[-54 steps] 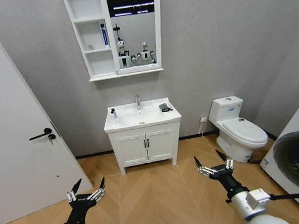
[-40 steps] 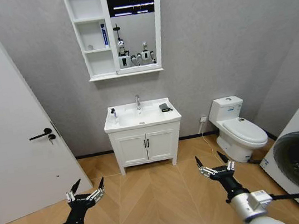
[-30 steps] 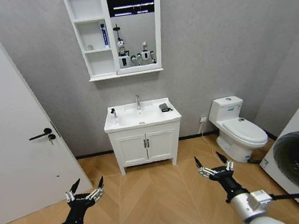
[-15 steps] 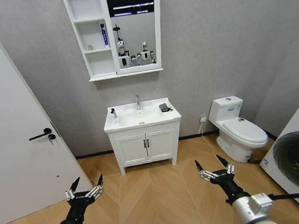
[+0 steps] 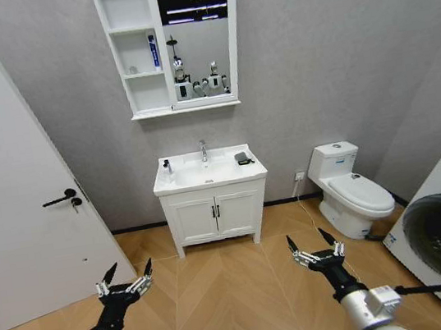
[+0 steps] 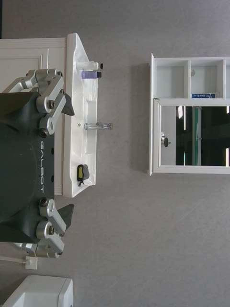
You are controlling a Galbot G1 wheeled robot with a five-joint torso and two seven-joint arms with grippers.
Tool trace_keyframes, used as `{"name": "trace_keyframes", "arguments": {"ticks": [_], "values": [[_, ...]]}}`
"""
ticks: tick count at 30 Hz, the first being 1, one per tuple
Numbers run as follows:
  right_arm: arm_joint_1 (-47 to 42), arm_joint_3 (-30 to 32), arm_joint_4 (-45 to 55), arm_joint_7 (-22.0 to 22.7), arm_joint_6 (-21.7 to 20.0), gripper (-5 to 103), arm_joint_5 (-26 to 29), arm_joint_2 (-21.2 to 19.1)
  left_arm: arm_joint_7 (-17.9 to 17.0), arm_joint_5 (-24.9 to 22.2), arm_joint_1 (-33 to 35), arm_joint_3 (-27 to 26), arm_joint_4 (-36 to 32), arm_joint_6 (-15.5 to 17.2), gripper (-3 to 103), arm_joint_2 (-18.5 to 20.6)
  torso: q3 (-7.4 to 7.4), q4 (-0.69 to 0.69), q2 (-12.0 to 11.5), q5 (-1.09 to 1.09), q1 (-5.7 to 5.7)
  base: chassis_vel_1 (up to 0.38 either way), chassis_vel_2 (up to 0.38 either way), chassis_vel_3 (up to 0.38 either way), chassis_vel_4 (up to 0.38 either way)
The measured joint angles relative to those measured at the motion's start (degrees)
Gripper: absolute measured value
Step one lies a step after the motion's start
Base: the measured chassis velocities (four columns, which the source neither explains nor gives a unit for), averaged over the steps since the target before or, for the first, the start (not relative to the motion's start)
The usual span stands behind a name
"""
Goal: Move facial cleanser and shampoo from washbasin to cabinet, then wipe washbasin with towel.
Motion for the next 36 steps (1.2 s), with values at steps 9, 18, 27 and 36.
{"name": "trace_keyframes", "arguments": {"ticks": [9,18,27,36], "values": [[-0.32,0.17,0.03,-0.43,0.86,100,-0.14,0.16,0.13,0.98,0.57,0.5,-0.12,-0.12,100,-0.42,0.0,0.01,0.0,0.0,-0.01,-0.092,0.084,0.108,-0.101],[-0.27,-0.31,0.06,-0.45,0.95,100,-0.13,0.35,0.17,1.76,0.9,1.02,0.22,-0.3,100,-1.25,0.02,0.0,-0.01,0.01,0.03,-0.221,0.22,0.24,-0.235],[0.05,-0.57,-0.44,-0.62,0.89,100,-0.14,0.17,0.26,2.05,0.61,1.29,0.76,-0.45,100,-1.42,0.0,0.0,-0.01,0.02,0.01,-0.214,0.226,0.223,-0.216],[0.38,-0.62,-0.85,-0.58,0.79,100,-0.1,0.12,0.39,2.14,0.47,1.42,1.1,-0.46,100,-1.19,0.0,0.0,0.0,0.0,0.0,-0.224,0.215,0.219,-0.216]]}}
